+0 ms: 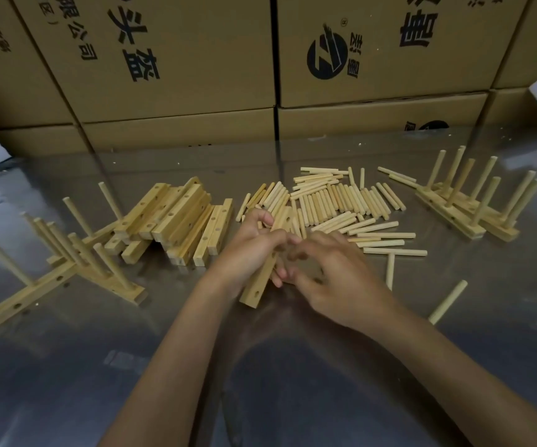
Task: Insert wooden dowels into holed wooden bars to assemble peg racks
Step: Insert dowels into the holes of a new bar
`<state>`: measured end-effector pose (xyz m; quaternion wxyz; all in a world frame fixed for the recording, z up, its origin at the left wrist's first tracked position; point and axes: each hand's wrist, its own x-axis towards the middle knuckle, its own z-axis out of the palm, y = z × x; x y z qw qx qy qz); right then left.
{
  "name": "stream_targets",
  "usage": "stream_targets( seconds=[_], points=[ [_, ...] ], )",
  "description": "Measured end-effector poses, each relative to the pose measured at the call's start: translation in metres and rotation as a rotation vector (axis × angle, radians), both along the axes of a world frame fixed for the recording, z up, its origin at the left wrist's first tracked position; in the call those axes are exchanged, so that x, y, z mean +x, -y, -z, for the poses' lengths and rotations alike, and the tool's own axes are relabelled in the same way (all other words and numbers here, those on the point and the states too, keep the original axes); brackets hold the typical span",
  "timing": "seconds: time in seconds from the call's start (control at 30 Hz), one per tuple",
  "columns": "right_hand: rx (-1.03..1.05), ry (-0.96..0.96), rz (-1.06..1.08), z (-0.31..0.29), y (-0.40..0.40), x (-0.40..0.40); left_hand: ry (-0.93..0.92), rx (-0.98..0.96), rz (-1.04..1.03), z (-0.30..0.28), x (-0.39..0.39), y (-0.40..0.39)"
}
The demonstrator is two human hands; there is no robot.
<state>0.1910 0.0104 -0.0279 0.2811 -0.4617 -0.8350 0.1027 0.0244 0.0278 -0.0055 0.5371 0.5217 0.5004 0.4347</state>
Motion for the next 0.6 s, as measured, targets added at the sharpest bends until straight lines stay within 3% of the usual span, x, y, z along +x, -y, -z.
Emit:
stream_targets(
  seconds=[0.03, 0.1, 0.2, 0.33, 0.43, 0.6],
  points=[
    [0.055, 0.139, 0.004, 0.006, 0.001, -0.003, 0.011, 0.005, -0.021, 0.000, -0.003, -0.001],
    [0.065, 0.185, 0.010, 0.011, 0.003, -0.006, 0.070, 0.008, -0.060, -0.002, -0.009, -0.003],
    [0.113, 0.045, 0.065, 0.007, 0.003, -0.006, 0.211, -0.028, -0.066, -0.005, -0.017, -0.005],
    [-0.034, -0.441, 0.102, -0.003, -0.007, 0.005, 0.260, -0.054, 0.020, -0.006, -0.017, -0.004],
    [0.027, -0.439, 0.064, -0.012, -0.010, 0.013, 0.249, -0.057, 0.121, -0.007, -0.009, -0.001],
    [0.135, -0.377, 0.066, -0.021, -0.009, 0.020, 0.202, -0.034, 0.118, -0.009, -0.002, 0.002]
  ],
)
